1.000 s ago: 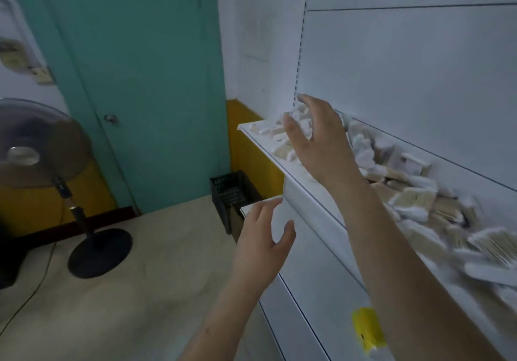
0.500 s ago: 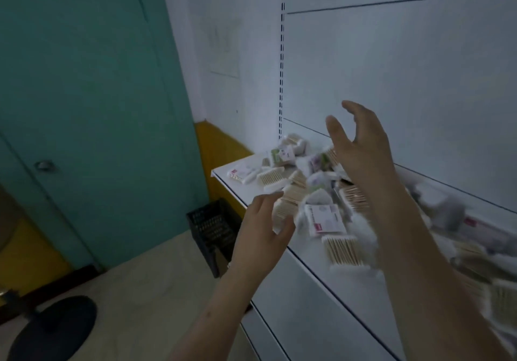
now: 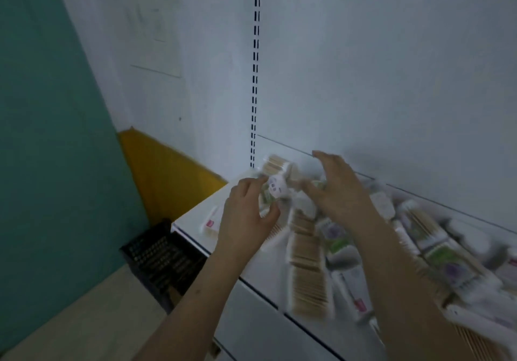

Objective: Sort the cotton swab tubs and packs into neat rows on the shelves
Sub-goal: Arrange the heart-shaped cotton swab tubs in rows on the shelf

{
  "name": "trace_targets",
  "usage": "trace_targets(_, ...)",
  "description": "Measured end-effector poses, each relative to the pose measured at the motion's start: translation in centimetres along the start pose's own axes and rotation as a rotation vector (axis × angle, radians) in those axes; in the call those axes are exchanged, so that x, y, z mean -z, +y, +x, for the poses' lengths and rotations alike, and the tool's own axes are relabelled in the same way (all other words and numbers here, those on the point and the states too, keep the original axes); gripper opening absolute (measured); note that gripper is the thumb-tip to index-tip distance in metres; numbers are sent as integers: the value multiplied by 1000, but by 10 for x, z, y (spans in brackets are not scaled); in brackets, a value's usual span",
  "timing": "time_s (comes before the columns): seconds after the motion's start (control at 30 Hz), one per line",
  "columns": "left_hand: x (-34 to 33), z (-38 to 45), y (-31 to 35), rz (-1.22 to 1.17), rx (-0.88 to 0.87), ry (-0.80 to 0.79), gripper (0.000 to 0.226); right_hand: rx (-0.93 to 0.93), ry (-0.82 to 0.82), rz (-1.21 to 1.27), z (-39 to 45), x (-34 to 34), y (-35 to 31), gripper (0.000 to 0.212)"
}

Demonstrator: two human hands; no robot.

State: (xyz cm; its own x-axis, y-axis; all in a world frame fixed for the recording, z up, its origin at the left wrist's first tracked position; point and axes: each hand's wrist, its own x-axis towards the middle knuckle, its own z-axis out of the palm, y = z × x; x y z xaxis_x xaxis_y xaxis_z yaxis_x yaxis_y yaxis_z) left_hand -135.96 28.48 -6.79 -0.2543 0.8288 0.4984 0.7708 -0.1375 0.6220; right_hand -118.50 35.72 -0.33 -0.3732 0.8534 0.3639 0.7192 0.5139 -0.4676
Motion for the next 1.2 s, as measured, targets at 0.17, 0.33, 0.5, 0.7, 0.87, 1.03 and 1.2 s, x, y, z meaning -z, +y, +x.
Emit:
trace_targets(0.17, -16, 47, -30, 168, -12, -185, 68, -83, -177, -516, 14, -34, 11, 78)
trace_targets(0.33, -34, 49, -54, 185, -5, -329, 67, -14, -135, -632, 9, -57, 25, 72)
trace_targets(0.5, -32, 54, -62, 66, -24, -341, 61, 33, -2, -572, 11, -58, 27, 67)
trace_targets(0.7, -13, 55, -55, -239, -15, -349, 59, 20, 141, -315, 5, -48, 12, 78)
trace_targets(0.87, 5, 53, -49, -434, 6, -291, 60, -50, 281, -46, -17, -33, 1, 67)
trace_targets(1.03, 6, 38, -18, -686, -1, -343, 80, -138, 534, 162, -50, 3, -9, 49)
trace_targets(1.2, -20, 2, 49, -901, -76, -522, 85, -239, 751, 145, -117, 56, 2, 36)
